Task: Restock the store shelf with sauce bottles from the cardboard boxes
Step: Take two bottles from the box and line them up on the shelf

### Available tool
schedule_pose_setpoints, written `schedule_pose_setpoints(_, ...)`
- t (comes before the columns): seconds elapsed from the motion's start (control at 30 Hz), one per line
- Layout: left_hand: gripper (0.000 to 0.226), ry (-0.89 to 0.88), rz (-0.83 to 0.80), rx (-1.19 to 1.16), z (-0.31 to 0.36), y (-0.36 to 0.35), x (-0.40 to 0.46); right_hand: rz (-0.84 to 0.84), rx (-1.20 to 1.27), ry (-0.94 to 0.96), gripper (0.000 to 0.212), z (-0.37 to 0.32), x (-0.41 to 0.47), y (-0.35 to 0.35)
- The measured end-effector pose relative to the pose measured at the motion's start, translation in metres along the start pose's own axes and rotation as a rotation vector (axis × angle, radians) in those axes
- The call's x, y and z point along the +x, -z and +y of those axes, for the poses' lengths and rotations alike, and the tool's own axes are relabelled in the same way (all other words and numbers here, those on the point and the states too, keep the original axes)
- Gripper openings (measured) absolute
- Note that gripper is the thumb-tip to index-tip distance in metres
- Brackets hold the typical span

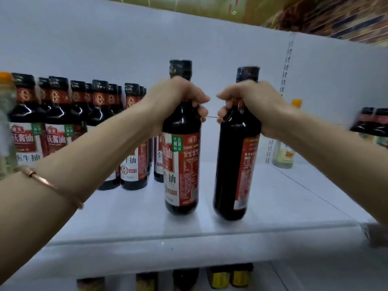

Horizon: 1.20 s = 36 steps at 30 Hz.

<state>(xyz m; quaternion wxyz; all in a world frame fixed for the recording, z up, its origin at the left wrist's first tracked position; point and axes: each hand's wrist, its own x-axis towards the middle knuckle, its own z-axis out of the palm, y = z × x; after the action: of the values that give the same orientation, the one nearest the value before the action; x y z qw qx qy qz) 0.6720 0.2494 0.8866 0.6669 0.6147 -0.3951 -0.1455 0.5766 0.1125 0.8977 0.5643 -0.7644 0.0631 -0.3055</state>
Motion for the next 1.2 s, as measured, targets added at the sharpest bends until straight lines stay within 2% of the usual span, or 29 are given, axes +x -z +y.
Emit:
schedule_pose_setpoints(0.07,0.037,0.042,0.017,0.041,-0.009,0.004,0.010,-0.047,0.014,-0.026,0.022,0.015,0.016,-0.001)
schedule_pose_setpoints(0.27,0.021,0.100,0.142,0.164,-0.030,0.023,0.035,-0.151,0.063,-0.026,0.028,0.043,0.055,-0.011)
schedule_pose_setpoints(0.4,0.023,0.031,0.243,0.175,-0.039,0.021,0.046,-0.181,0.079,0.000,0.041,0.059,0.080,-0.015)
schedule_pose_setpoints(0.5,0.020,-0.045,0.331,0.160,-0.043,0.016,0.048,-0.161,0.027,0.074,0.034,0.070,0.097,-0.015)
schedule_pose_setpoints(0.63,0.013,-0.145,0.383,0.365,-0.054,0.002,0.046,-0.074,-0.092,0.287,0.024,0.093,0.109,-0.019)
schedule_pose_setpoints(0.77,0.051,-0.126,0.403,0.304,-0.095,-0.013,0.030,-0.105,-0.013,0.353,0.017,0.126,0.111,-0.021)
schedule_pose_setpoints(0.87,0.091,-0.135,0.399,0.308,-0.126,-0.025,0.018,-0.164,0.060,0.374,0.016,0.142,0.113,-0.019)
schedule_pose_setpoints(0.9,0.095,-0.138,0.418,0.309,-0.129,-0.027,0.016,-0.173,0.088,0.377,0.017,0.143,0.114,-0.019)
schedule_pose_setpoints(0.97,0.089,-0.137,0.428,0.286,-0.132,-0.026,0.016,-0.194,0.135,0.370,0.019,0.142,0.114,-0.019)
schedule_pose_setpoints(1.03,0.071,-0.095,0.413,0.285,-0.133,-0.025,0.016,-0.244,0.177,0.321,0.026,0.145,0.111,-0.016)
schedule_pose_setpoints(1.1,0.058,-0.073,0.390,0.277,-0.135,-0.024,0.015,-0.289,0.169,0.277,0.049,0.151,0.105,-0.010)
schedule_pose_setpoints(1.17,0.056,-0.063,0.349,0.283,-0.135,-0.027,0.012,-0.294,0.076,0.269,0.070,0.157,0.095,-0.006)
schedule_pose_setpoints(1.2,0.057,-0.060,0.329,0.289,-0.136,-0.026,0.011,-0.264,0.012,0.277,0.073,0.159,0.092,-0.004)
